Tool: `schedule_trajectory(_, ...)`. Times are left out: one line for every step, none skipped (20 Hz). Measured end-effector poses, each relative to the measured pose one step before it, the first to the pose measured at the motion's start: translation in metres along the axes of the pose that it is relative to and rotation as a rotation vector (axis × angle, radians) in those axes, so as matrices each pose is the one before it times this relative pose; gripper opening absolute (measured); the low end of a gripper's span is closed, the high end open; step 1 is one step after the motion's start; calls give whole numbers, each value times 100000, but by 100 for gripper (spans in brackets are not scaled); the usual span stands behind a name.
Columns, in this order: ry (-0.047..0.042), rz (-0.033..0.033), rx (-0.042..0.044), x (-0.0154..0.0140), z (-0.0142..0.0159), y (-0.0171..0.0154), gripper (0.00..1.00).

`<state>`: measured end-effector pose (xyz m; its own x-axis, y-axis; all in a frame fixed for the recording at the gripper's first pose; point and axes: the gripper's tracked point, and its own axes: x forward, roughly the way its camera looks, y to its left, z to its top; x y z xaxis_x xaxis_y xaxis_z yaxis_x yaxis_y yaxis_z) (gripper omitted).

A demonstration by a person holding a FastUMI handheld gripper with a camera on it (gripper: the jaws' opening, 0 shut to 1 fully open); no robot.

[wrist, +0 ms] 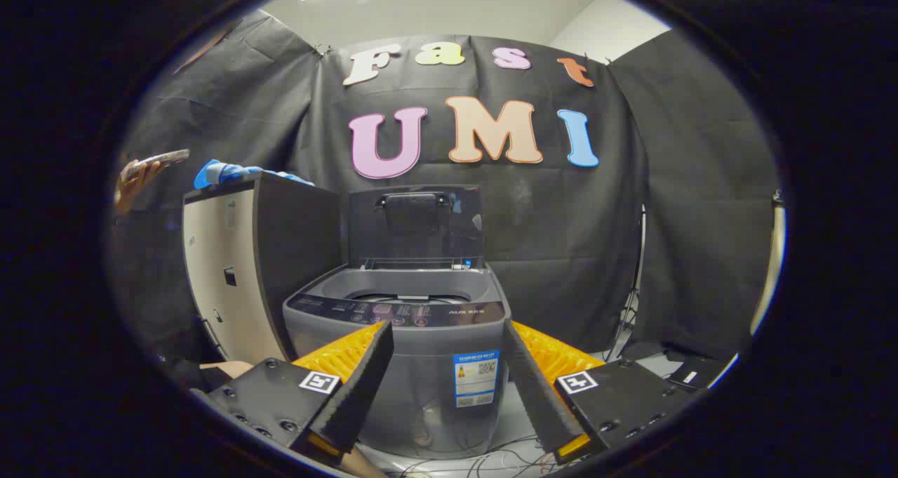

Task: Put the clothes into the washing machine and then close the washing machine lid.

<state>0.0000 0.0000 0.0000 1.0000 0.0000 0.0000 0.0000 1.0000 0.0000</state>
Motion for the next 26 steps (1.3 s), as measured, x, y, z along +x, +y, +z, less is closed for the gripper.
schedule_trajectory(-288, 179, -382, -3, 142, 56, 97)
schedule_trajectory(221, 66, -278, -42, -112, 31, 97)
schedule_trajectory(-227, -29, 32, -31, 53, 11, 97)
schedule_trajectory(177, -11, 86, 17, -53, -42, 97)
schedule_trajectory(-50, 17, -25, 15, 1, 33, 97)
schedule_trajectory(34, 48, -121, 21, 37, 38, 97)
schedule_trajectory(-133, 37, -101, -29, 83, 20, 97)
schedule_trajectory(14, 8, -251, -9, -87, 14, 97)
schedule_trajectory(-14, 28, -423, 35, 35, 57, 97)
schedule_trajectory(6, 75, -424, -45, 46, 34, 97)
schedule_trajectory(-78, 58, -367, 26, 6, 56, 97)
schedule_trajectory(64, 35, -251, 0, -50, -8, 97)
schedule_trajectory(6, 4, -46, 1, 56, -18, 97)
schedule_trajectory(0, -39, 76, -7, -75, 27, 97)
schedule_trajectory(-42, -31, 24, -18, 47, -13, 97)
schedule_trajectory(42, 15, -55, -52, -22, 27, 97)
schedule_trajectory(-9, -3, -104, 20, 49, 5, 97)
schedule_trajectory(-14, 8, -121, -6, 19, 14, 97)
schedule_trajectory(6, 26, -217, -11, -5, 32, 97)
schedule_trajectory(9, 15, -162, 53, -12, 20, 97)
schedule_trajectory(-8, 28, -194, -39, 25, 57, 97)
schedule_trajectory(-26, 3, -168, 13, -1, -17, 97)
schedule_trajectory(-6, 0, -138, 10, 21, 15, 97)
schedule_trajectory(16, 1, -106, 33, -57, 31, 97)
schedule_trajectory(7, -23, -18, 20, 21, -11, 97)
schedule_trajectory(7, -64, 68, -64, -31, 7, 97)
